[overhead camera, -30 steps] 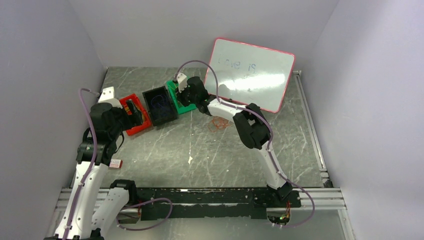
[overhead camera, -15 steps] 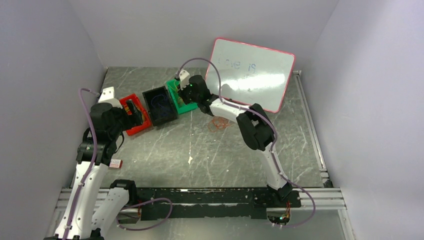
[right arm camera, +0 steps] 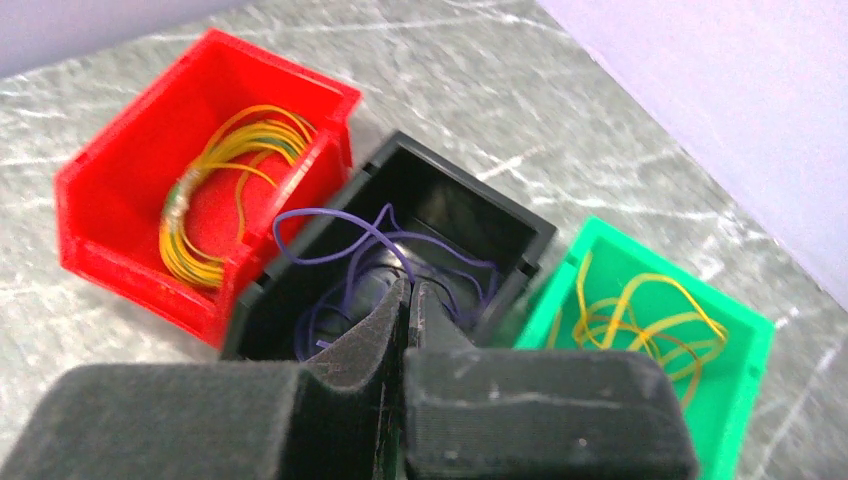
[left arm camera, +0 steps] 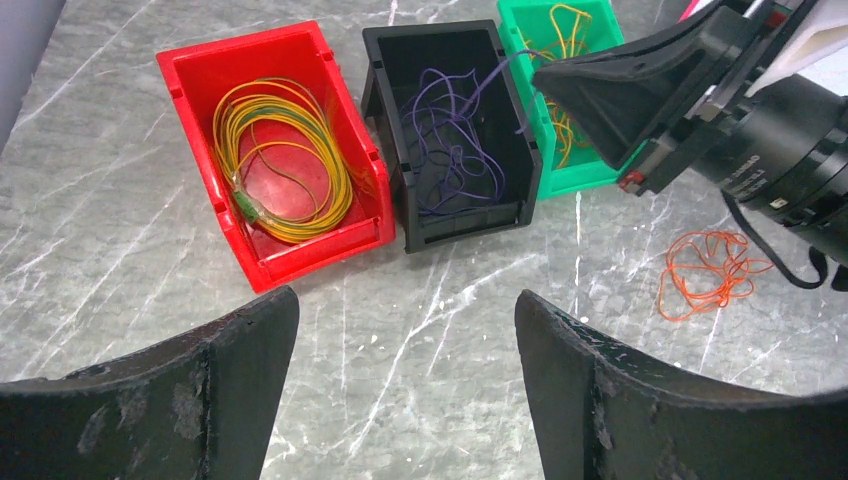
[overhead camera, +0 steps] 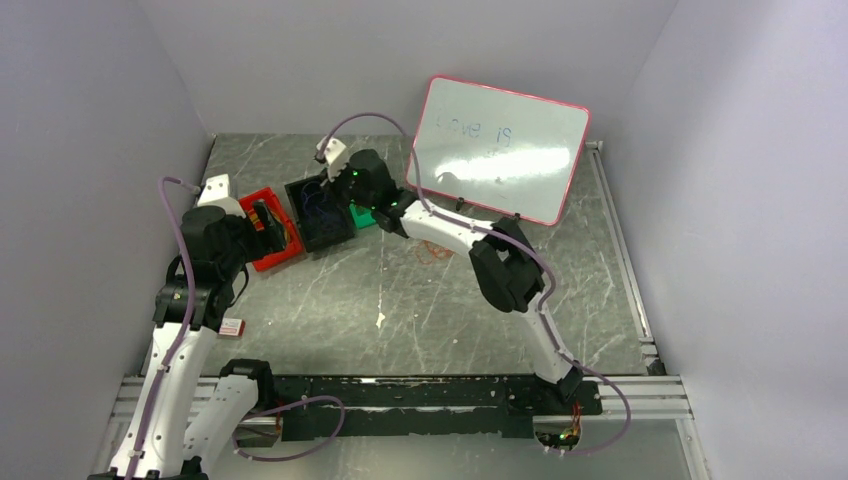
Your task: Untangle the cables
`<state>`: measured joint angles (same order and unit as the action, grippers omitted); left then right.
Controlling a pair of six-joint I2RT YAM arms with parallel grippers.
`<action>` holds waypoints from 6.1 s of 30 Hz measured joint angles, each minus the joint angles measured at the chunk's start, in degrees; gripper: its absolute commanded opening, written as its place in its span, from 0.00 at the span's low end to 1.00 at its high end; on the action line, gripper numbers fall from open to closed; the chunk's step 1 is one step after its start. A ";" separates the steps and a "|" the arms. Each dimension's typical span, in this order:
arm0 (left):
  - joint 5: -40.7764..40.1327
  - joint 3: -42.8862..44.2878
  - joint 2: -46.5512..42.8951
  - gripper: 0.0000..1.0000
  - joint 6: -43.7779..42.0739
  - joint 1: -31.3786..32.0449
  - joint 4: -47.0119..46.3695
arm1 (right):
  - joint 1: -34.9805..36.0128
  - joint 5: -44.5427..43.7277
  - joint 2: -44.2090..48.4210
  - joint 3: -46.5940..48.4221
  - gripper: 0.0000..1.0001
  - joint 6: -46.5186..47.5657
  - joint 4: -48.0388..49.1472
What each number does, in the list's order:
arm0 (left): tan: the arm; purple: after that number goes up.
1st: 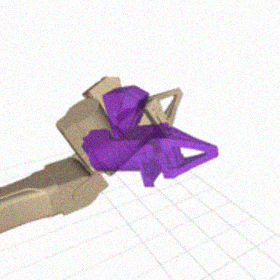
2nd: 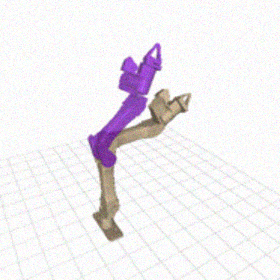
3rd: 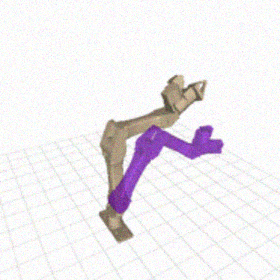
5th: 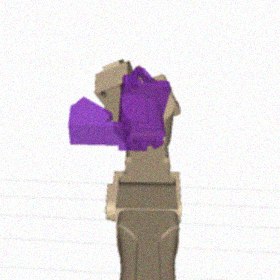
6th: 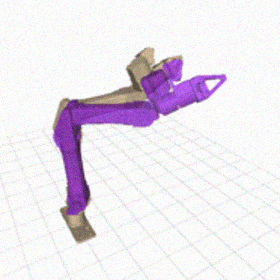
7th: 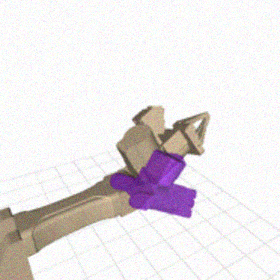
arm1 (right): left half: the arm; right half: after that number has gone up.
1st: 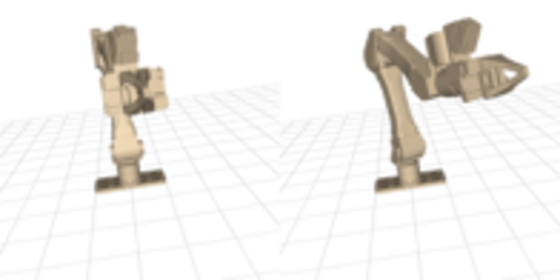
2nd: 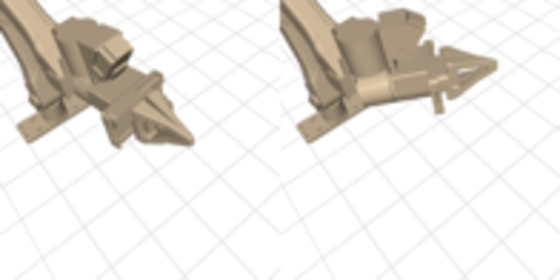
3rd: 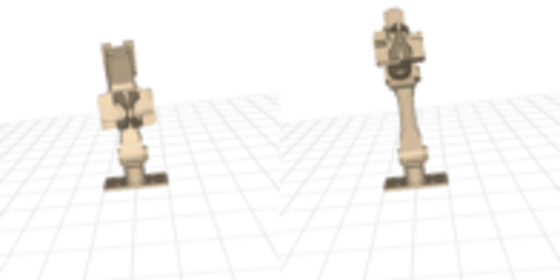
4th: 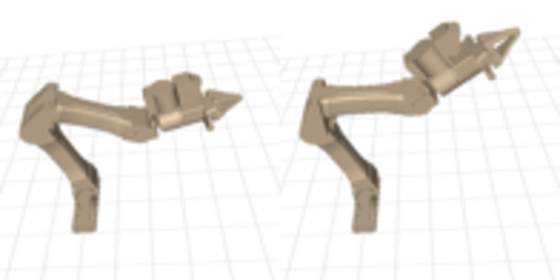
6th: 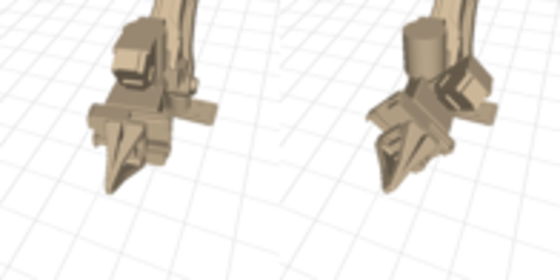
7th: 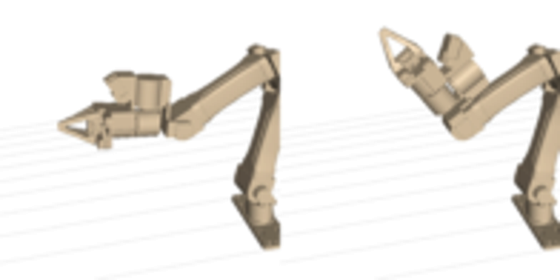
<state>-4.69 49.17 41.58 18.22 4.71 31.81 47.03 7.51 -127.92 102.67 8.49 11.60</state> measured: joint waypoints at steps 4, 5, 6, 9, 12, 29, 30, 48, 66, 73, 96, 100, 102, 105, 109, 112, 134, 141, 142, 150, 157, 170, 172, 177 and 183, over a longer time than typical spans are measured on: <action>0.00 0.00 0.00 0.84 0.00 0.00 0.02 | 2.23 -0.33 -2.62 4.13 0.00 0.13 -0.33; 0.00 0.00 -0.02 0.84 0.00 0.00 0.04 | 2.49 -0.35 -3.30 4.70 0.00 0.15 -0.37; -0.02 0.00 -0.04 0.84 0.00 0.00 0.11 | 2.71 -0.46 -4.13 5.35 0.00 0.13 -0.55; -0.02 0.00 -0.35 0.84 -0.02 0.00 0.31 | 2.93 -1.05 -6.82 7.23 0.00 0.04 -1.53; -0.02 0.00 -0.68 0.84 -0.02 0.00 0.46 | 2.93 -2.54 -9.46 8.92 0.00 -0.11 -3.19; -0.02 0.00 -0.11 0.84 -0.44 0.00 0.63 | 4.44 -14.36 -15.50 16.28 0.00 -2.08 -11.17; -0.02 0.00 -0.11 0.84 -0.42 0.00 0.63 | 4.59 -14.97 -15.63 16.68 0.00 -2.05 -11.65; -0.02 -0.17 -0.04 0.84 -0.44 0.00 0.63 | 7.04 -20.48 -15.28 13.53 0.36 0.09 -12.28; 0.15 -0.31 0.31 0.84 -0.39 0.00 0.59 | 7.04 -18.38 0.83 0.00 0.48 -0.09 -9.86; 0.48 -0.39 0.48 0.84 -0.35 0.00 0.59 | 7.04 -17.53 -0.76 2.71 0.47 -0.61 -12.87; 4.39 -1.55 7.82 0.98 2.10 0.00 -5.01 | -9.09 -23.87 41.57 -39.54 0.54 -27.06 -16.94; 5.03 -1.55 10.62 1.00 3.72 0.00 -5.95 | -15.02 -22.93 42.58 -41.03 0.63 -28.41 -22.34; 5.09 -1.55 11.47 1.00 4.28 0.00 -6.29 | -15.67 -21.81 41.92 -41.03 0.65 -28.55 -24.44; 5.09 -1.53 12.09 1.00 4.90 0.00 -6.64 | -15.41 -19.47 40.96 -41.03 0.67 -28.94 -25.73; 5.09 -1.22 12.22 1.00 5.27 0.00 -6.71 | -15.19 -16.63 39.17 -41.00 0.64 -29.79 -25.88; 5.07 -1.18 12.02 1.00 5.44 0.00 -6.73 | -15.19 -15.08 36.70 -40.98 0.60 -30.67 -25.68; 5.86 -1.18 11.89 0.98 5.60 0.00 -6.71 | -15.15 -13.35 25.79 -40.96 0.00 -31.21 -20.85; 5.95 -1.18 11.76 0.98 4.79 0.00 -6.71 | -15.08 -15.04 29.40 -40.98 0.00 -29.94 -21.11; 5.95 -1.18 11.61 0.98 4.15 0.00 -6.73 | -15.08 -15.39 31.10 -40.98 0.00 -29.55 -21.40; 6.80 1.27 9.40 0.98 -2.21 0.00 -7.76 | -15.02 -15.61 43.25 -36.87 0.00 -25.97 -23.47; 12.33 6.32 9.11 1.00 -6.99 0.00 -9.01 | -14.25 -10.58 44.59 -29.97 0.00 -24.22 -24.92; 39.32 9.44 7.74 1.00 -10.75 0.00 -13.75 | -10.71 5.57 38.99 -17.88 0.00 -24.35 -24.90; 43.32 9.44 8.07 1.00 -10.73 0.00 -14.69 | -9.75 6.71 37.94 -17.03 0.00 -24.26 -25.29; 51.60 9.11 10.14 0.94 -9.16 0.37 -17.18 | -7.63 7.80 37.53 -16.85 0.00 -24.30 -25.77; 53.64 8.37 11.93 0.75 -7.30 4.55 -18.73 | -6.40 8.31 37.57 -16.87 0.00 -25.03 -25.40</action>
<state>48.95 57.54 53.52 10.92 9.26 13.08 40.62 15.81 -90.35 85.80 -16.53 -13.80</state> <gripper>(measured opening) 0.817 0.023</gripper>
